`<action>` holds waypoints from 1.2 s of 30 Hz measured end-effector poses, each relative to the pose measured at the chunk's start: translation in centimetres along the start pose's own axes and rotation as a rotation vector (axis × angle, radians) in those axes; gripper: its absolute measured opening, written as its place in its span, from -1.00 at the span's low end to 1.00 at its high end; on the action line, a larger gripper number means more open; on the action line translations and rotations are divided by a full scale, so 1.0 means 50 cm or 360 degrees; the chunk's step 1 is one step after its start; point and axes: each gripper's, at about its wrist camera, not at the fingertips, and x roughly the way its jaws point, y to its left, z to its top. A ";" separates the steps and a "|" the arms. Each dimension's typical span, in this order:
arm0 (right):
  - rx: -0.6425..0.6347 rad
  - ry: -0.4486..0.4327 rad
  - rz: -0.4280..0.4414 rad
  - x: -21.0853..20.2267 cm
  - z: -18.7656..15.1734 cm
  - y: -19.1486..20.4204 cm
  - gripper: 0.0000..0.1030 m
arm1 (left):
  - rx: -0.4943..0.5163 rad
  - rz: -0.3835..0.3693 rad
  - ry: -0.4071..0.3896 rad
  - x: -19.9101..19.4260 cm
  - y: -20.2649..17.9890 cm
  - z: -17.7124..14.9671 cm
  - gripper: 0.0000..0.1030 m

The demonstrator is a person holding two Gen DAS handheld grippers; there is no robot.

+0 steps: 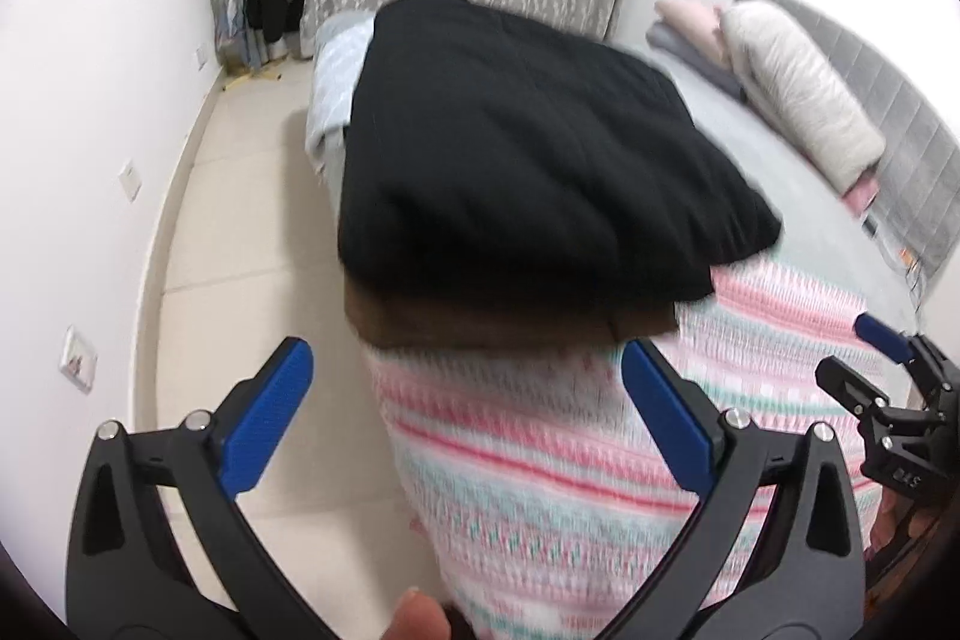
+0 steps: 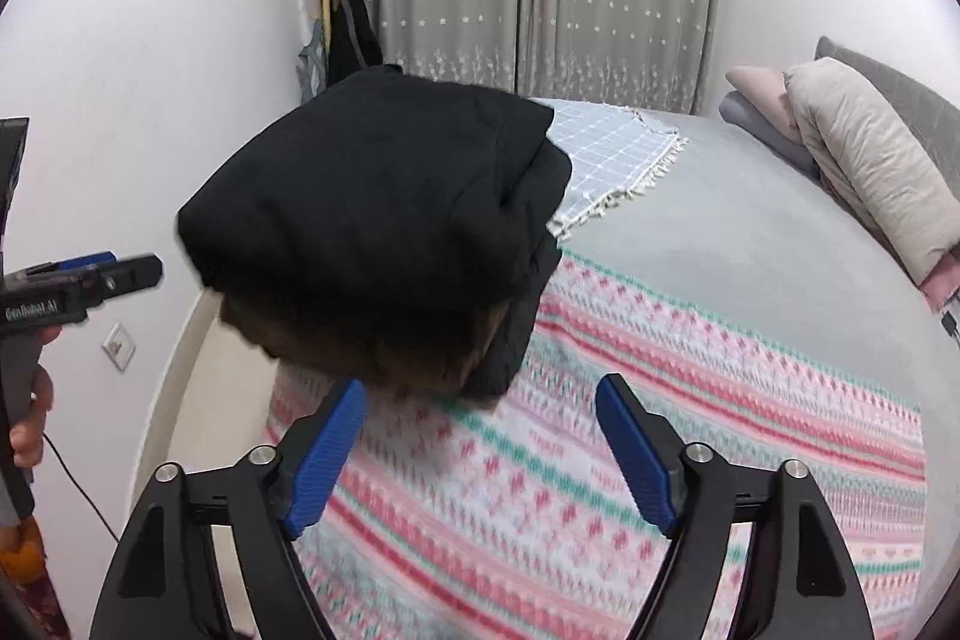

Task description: Fold large clothes

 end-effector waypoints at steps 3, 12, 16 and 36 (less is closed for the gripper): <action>0.0032 0.0026 -0.0009 -0.023 -0.061 0.012 0.80 | -0.0011 0.0050 0.0008 -0.021 -0.029 -0.057 0.99; 0.0093 0.0086 -0.0109 -0.100 -0.178 0.038 0.86 | 0.0052 0.0199 -0.0027 -0.065 -0.106 -0.146 0.99; 0.0109 0.0074 -0.0101 -0.125 -0.194 0.043 0.86 | 0.0032 0.0233 -0.0010 -0.067 -0.109 -0.164 0.99; 0.0165 0.0093 -0.0163 -0.113 -0.194 0.031 0.86 | 0.0022 0.0181 0.0026 -0.063 -0.127 -0.181 0.99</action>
